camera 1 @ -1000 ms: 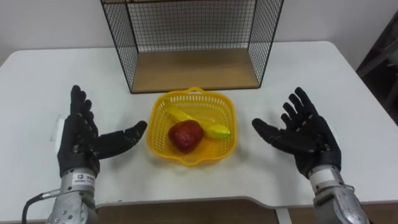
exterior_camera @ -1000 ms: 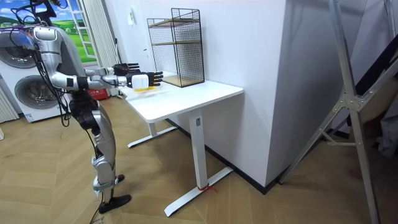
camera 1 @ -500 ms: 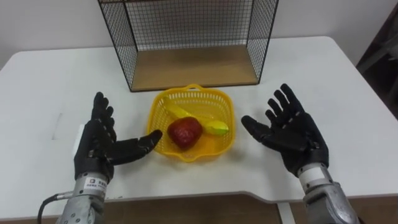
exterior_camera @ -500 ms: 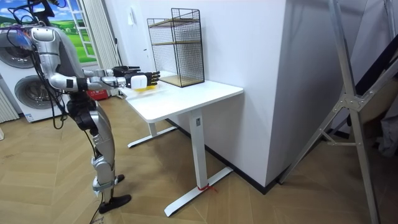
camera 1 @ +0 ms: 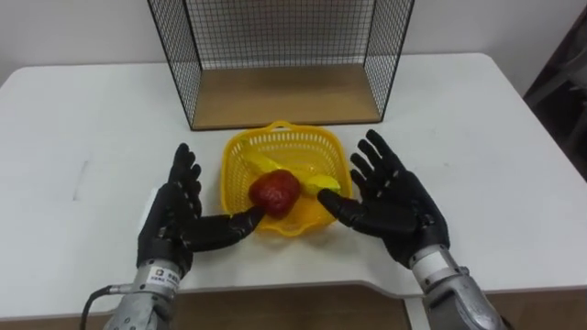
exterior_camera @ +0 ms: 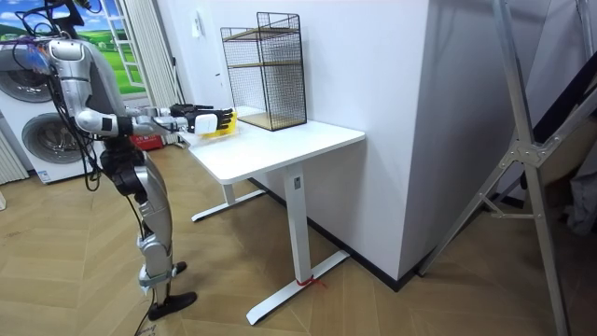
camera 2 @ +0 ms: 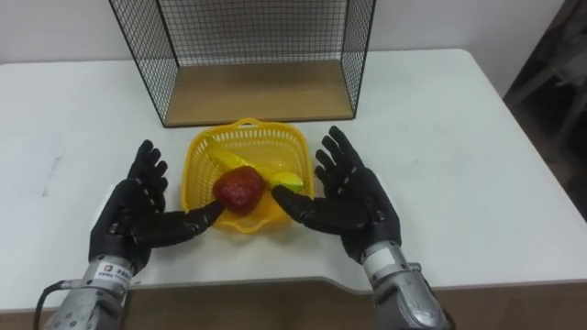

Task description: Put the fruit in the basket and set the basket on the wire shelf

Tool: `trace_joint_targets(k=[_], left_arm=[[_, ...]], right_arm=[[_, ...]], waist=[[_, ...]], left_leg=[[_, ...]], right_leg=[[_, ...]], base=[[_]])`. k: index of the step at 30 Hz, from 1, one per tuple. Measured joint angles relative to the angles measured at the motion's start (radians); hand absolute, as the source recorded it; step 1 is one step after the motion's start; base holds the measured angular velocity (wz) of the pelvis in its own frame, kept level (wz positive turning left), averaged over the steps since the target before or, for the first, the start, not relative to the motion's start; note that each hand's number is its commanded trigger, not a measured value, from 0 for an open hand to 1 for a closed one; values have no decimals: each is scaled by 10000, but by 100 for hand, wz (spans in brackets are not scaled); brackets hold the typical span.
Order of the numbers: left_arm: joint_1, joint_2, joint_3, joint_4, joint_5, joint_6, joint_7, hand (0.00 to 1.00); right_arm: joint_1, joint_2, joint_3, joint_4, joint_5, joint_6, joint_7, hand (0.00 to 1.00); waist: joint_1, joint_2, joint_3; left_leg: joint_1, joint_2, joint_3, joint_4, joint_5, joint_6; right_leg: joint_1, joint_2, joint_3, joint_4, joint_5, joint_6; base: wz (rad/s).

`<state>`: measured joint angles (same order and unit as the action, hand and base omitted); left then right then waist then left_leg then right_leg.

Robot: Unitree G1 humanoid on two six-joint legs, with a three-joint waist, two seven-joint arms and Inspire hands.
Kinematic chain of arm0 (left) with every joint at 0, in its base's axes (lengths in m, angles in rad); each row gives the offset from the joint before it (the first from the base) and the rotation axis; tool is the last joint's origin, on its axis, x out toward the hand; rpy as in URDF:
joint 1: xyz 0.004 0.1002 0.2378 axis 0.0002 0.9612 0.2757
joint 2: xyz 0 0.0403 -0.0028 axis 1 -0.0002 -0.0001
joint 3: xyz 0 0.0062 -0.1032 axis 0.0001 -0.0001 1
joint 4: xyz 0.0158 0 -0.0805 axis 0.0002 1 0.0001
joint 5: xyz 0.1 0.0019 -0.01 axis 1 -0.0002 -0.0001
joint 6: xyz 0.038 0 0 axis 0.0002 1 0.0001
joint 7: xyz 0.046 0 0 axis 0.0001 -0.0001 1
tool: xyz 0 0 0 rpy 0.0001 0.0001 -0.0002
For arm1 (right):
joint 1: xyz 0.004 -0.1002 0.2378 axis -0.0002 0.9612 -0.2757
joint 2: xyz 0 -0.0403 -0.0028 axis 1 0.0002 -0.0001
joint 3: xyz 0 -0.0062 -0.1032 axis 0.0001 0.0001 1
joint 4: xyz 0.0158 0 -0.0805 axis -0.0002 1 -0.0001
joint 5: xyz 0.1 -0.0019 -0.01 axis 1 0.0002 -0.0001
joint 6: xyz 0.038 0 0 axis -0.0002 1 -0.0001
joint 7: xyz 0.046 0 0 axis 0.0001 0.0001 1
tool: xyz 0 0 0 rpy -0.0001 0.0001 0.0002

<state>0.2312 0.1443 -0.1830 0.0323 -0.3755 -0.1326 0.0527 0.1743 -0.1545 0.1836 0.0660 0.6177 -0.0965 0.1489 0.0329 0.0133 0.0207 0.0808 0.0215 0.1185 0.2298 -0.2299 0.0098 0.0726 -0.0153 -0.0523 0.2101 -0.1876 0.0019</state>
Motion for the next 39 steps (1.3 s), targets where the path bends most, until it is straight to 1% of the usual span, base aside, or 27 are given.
trace_joint_targets(k=[3,6,9,14,16,20,22,29,39], left_arm=[[0,-6,-287,0,-722,4,-287,0],[-3,-12,-386,0,-1033,8,-483,0],[-2,-15,-534,13,-1133,15,-665,0],[-3,-224,-590,76,-1261,51,-915,0],[-5,-245,-615,78,-1464,51,-966,0],[-35,-308,-875,75,-1467,51,-1062,0],[-51,-322,-929,74,-1464,49,-1057,0],[-197,-324,-955,75,-1454,49,-1054,0],[-200,-325,-959,76,-1444,49,-1054,0]], right_arm=[[0,48,195,1,12,0,-13,0],[1,51,321,18,15,2,-41,0],[0,53,322,116,12,3,-42,0],[-3,101,322,510,0,30,-41,0],[-99,106,358,776,3,12,-35,0],[-282,111,516,1144,8,-3,-58,0],[-355,104,543,1187,3,-4,-148,0],[-380,100,580,1187,-42,-46,-238,0],[-381,111,597,1199,-283,-159,-262,0]], waist=[[-39,-19,-7],[-67,-41,-20],[-74,-66,-23],[-100,-93,-10],[-130,-140,1],[-180,-303,-41],[-222,-348,-32],[-292,-341,-27],[-293,-300,-20]], left_leg=[[-13,1,-4,15,0,0],[-8,0,33,17,0,0],[-5,-1,34,22,0,0],[4,-1,22,50,0,0],[14,1,27,56,0,0],[1,2,31,65,0,0],[-8,3,30,64,-1,0],[-23,3,13,61,-2,-1],[-68,11,11,40,-2,-1]], right_leg=[[6,-1,-1,-15,0,0],[9,-1,6,-31,0,0],[34,-4,-3,-45,0,0],[77,-6,-37,-63,0,1],[86,-4,-40,-55,-1,1],[85,-7,-56,-58,0,1],[82,-6,-63,-60,0,1],[68,-2,-73,-66,0,1],[6,2,-74,-40,5,-2]], base=[[0],[0],[0],[0],[0],[0],[0],[0],[0]])
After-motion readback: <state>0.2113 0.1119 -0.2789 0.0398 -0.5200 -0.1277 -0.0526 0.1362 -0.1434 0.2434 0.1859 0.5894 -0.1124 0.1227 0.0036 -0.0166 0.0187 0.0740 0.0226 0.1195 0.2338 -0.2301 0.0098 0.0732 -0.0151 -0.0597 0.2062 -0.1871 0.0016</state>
